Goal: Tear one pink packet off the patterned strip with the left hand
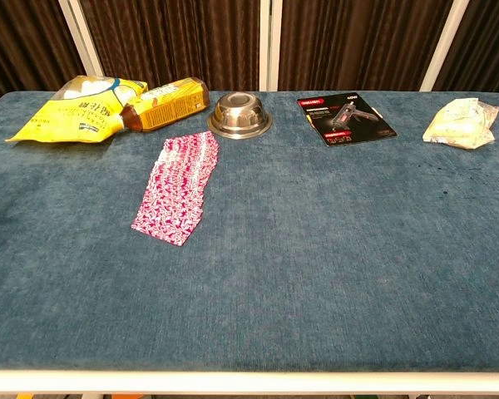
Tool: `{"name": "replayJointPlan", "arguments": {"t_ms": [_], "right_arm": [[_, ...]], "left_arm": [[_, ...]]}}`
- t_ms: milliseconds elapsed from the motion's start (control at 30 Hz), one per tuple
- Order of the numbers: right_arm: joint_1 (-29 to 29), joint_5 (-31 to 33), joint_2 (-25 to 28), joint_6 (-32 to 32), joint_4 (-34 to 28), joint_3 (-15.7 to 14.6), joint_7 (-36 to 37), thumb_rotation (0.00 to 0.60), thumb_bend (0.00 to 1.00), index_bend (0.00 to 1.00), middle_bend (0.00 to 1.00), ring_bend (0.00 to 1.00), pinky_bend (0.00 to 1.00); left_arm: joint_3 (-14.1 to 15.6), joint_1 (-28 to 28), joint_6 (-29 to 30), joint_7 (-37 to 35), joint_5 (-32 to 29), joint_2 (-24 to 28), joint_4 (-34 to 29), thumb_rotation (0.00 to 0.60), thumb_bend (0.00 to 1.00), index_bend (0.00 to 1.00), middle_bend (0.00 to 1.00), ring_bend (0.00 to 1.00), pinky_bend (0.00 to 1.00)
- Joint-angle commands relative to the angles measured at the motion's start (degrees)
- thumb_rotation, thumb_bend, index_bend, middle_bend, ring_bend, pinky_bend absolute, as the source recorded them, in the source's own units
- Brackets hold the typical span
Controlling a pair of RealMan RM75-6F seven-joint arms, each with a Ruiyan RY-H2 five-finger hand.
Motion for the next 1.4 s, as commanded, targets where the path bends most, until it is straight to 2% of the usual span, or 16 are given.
{"name": "replayJointPlan", "arguments": {"t_ms": [33, 167, 300, 533, 733, 1100, 1400], "right_arm": [[0.2, 0.2, 0.1, -0.5, -0.3, 0.0, -0.4, 0.6, 0.15, 0.0, 0.0, 0.0, 0.0], [0.6, 0.7, 0.4, -1.1, -1.1, 0.3, -1.6, 0.6, 0.15, 0.0, 0.0, 0.0, 0.0], [0.9, 1.0, 1.1, -0.7, -2.8, 1.1, -2.3, 0.6, 0.15, 0.0, 0.0, 0.0, 0.0], [1.1, 1.2, 1.7, -0.6, -4.5, 1.4, -3.4, 0.6, 0.15, 0.0, 0.0, 0.0, 0.0], [1.2, 1.7, 1.4, -0.9, -4.1, 1.4, -3.1, 0.6, 0.15, 0.0, 0.0, 0.0, 0.0], [1.2, 2.4, 1.1, -1.3, -2.5, 1.4, -1.3, 0.6, 0.15, 0.0, 0.0, 0.0, 0.0], [1.1, 3.8, 1.1, -1.9, -0.7, 1.9, 1.0, 0.6, 0.15, 0.0, 0.0, 0.0, 0.0]], "left_arm": [[0.6, -1.9, -4.3, 1.7, -0.9, -0.4, -1.8, 0.6, 0.31, 0.09, 0.88, 0.92, 0.95], [1.0, -4.2, -7.9, 3.9, -0.4, -1.4, -3.0, 0.6, 0.41, 0.09, 0.93, 0.96, 0.97], [1.3, -6.8, -12.0, 4.8, 0.0, -2.9, -3.7, 0.6, 0.45, 0.09, 0.93, 0.96, 0.97], [2.3, -12.6, -23.0, 8.4, -2.1, -6.4, -4.0, 0.6, 0.48, 0.09, 0.93, 0.95, 0.96], [2.5, -15.7, -28.8, 13.6, -5.1, -11.0, -2.4, 0.6, 0.49, 0.09, 0.93, 0.95, 0.95], [-1.3, -20.8, -33.1, 19.7, -12.5, -17.6, -0.4, 0.6, 0.5, 0.09, 0.93, 0.95, 0.95], [-2.9, -25.6, -38.8, 23.8, -23.7, -19.8, 2.5, 0.6, 0.52, 0.09, 0.93, 0.95, 0.95]]}}
